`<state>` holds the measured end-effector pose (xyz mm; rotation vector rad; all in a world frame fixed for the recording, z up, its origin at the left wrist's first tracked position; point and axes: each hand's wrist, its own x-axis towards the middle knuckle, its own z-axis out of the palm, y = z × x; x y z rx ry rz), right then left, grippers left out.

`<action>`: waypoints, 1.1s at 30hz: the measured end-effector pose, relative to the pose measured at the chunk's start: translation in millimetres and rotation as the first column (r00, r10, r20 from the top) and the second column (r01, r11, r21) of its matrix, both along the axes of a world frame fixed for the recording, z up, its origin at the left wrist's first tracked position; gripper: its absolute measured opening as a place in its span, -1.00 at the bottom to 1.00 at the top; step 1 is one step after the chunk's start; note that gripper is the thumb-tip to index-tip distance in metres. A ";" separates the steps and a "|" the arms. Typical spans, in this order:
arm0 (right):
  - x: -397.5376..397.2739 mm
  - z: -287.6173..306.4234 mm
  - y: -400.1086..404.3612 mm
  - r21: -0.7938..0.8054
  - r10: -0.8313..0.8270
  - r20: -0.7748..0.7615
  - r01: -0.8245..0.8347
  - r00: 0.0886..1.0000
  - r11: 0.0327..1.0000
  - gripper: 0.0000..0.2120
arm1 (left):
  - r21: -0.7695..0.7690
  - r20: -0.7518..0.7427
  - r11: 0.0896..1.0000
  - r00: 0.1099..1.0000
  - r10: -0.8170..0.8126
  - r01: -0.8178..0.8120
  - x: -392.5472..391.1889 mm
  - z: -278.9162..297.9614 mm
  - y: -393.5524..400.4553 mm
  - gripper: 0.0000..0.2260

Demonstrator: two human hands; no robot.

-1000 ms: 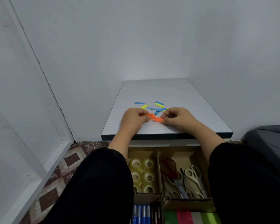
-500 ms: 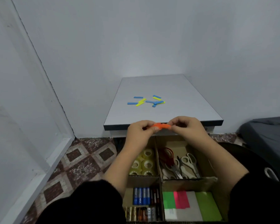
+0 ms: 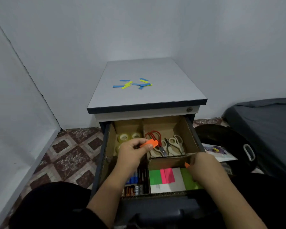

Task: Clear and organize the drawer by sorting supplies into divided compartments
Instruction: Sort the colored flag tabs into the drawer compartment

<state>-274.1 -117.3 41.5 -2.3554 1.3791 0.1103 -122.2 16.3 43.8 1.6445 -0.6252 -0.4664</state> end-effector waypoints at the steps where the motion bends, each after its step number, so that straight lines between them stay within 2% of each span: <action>1: 0.9 -4.1 1.3 -0.031 0.024 -0.034 -0.025 0.999 0.999 -0.82 | 0.001 0.002 1.000 1.000 0.006 -0.006 0.5 -1.0 -0.7 -0.87; 5: 0.1 -9.3 7.7 -0.077 0.069 -0.129 -0.080 0.989 0.994 -0.82 | -0.032 0.008 0.999 1.000 0.019 -0.019 2.8 -1.0 -1.4 -0.83; 12: 0.1 1.9 7.9 0.009 0.098 -0.234 -0.099 0.967 0.995 -0.79 | 0.008 0.046 1.000 0.999 -0.025 0.024 -2.1 0.1 -0.9 -0.86; 14: -1.9 9.8 1.1 0.019 0.080 -0.212 -0.077 0.974 0.997 -0.79 | 0.032 0.088 0.996 0.993 -0.081 0.078 -7.5 2.9 -0.2 -0.84; 16: -6.5 19.1 -7.2 0.057 0.004 -0.122 0.003 0.992 0.998 -0.82 | 0.075 0.132 0.973 0.965 -0.225 0.217 -18.4 7.1 -1.5 -0.84; 18: -12.8 29.7 -13.3 0.141 -0.099 0.043 0.092 0.994 0.986 -0.87 | 0.193 0.179 0.904 0.892 -0.414 0.381 -33.9 11.2 -10.0 -0.90; 20: -20.3 41.9 -16.2 0.226 -0.178 0.131 0.145 0.975 0.963 -0.86 | 0.386 0.271 0.791 0.761 -0.589 0.475 -48.4 8.6 -28.8 -0.89; 23: -22.6 50.1 -17.6 0.324 -0.207 0.106 0.163 0.973 0.932 -0.91 | 0.671 0.345 0.578 0.493 -0.798 0.466 -58.8 -2.6 -57.1 -0.85; 25: -23.3 49.2 -19.4 0.354 -0.210 0.114 0.158 0.971 0.922 -0.90 | 0.775 0.315 0.463 0.372 -0.873 0.430 -64.0 -12.3 -72.8 -0.86; 28: -23.9 48.1 -23.5 0.414 -0.209 0.076 0.160 0.975 0.896 -0.89 | 0.848 0.284 0.393 0.320 -0.904 0.357 -70.8 -20.5 -85.1 -0.86; 33: -24.2 45.6 -34.9 0.494 -0.228 0.024 0.187 0.973 0.849 -0.77 | 0.856 0.295 0.390 0.301 -0.907 0.339 -73.7 -20.0 -85.8 -0.80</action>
